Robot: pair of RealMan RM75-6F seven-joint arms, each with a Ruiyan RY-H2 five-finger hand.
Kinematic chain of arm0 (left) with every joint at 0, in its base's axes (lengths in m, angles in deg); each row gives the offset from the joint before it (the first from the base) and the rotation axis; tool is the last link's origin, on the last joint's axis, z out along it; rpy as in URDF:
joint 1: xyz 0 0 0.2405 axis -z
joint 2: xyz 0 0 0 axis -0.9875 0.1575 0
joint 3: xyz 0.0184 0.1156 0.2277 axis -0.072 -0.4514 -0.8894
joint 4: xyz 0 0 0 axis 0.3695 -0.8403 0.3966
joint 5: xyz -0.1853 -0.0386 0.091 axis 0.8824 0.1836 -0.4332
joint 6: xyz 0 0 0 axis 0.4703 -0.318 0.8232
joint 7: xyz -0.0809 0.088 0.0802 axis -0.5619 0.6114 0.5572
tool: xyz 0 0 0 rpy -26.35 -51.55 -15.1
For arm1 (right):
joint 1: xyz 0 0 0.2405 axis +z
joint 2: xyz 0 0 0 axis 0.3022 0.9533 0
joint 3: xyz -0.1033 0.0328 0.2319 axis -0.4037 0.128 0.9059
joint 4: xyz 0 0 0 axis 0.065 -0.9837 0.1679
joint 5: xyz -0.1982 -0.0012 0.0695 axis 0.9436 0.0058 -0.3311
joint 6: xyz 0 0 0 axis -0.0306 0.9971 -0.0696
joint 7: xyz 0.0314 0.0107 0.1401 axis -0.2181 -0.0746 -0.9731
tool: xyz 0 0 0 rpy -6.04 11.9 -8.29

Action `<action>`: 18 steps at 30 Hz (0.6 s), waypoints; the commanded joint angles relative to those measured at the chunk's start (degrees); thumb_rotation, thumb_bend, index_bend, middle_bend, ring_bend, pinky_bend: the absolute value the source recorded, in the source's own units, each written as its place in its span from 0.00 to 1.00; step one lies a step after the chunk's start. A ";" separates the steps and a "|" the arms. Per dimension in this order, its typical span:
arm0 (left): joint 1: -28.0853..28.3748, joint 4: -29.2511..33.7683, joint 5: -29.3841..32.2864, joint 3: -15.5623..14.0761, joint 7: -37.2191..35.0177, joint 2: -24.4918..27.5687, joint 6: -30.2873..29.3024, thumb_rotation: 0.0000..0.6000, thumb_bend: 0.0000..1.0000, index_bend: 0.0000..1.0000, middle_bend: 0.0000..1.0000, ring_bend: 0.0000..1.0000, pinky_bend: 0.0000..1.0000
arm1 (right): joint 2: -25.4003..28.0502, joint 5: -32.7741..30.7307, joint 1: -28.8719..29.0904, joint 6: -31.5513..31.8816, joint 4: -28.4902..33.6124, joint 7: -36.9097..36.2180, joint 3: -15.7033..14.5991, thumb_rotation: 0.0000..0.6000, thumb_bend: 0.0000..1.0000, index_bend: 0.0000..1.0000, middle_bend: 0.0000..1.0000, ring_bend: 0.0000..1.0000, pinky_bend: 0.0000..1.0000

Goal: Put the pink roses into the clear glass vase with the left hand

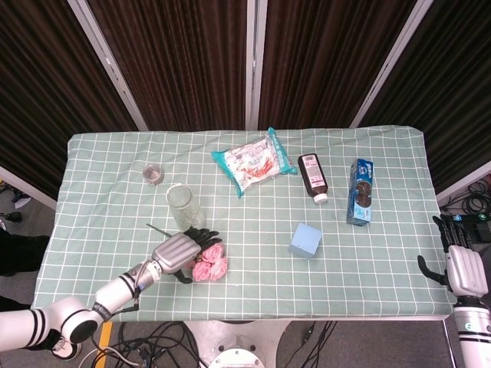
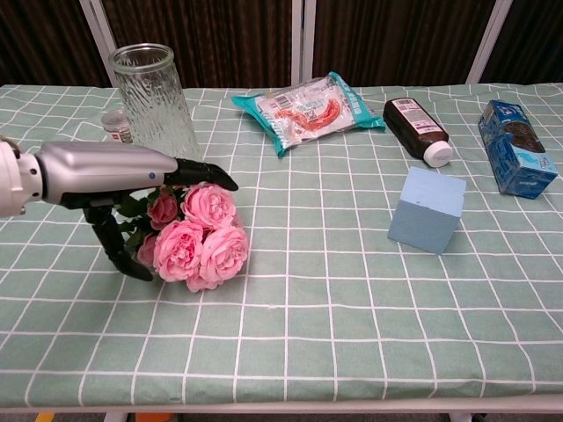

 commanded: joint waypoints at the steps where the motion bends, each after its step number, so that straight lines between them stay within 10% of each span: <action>1: 1.07 -0.95 0.56 -0.35 -1.92 -0.91 1.51 1.00 0.00 0.05 0.00 0.00 0.13 | -0.13 -0.22 0.00 -0.21 -0.36 -0.25 0.02 1.00 0.30 0.00 0.00 0.00 0.00; 18: 3.08 -6.74 -0.61 0.00 -8.39 -6.77 0.10 1.00 0.00 0.07 0.02 0.03 0.24 | -0.21 -0.59 -0.16 -0.64 -1.32 -1.49 0.12 1.00 0.30 0.00 0.00 0.00 0.00</action>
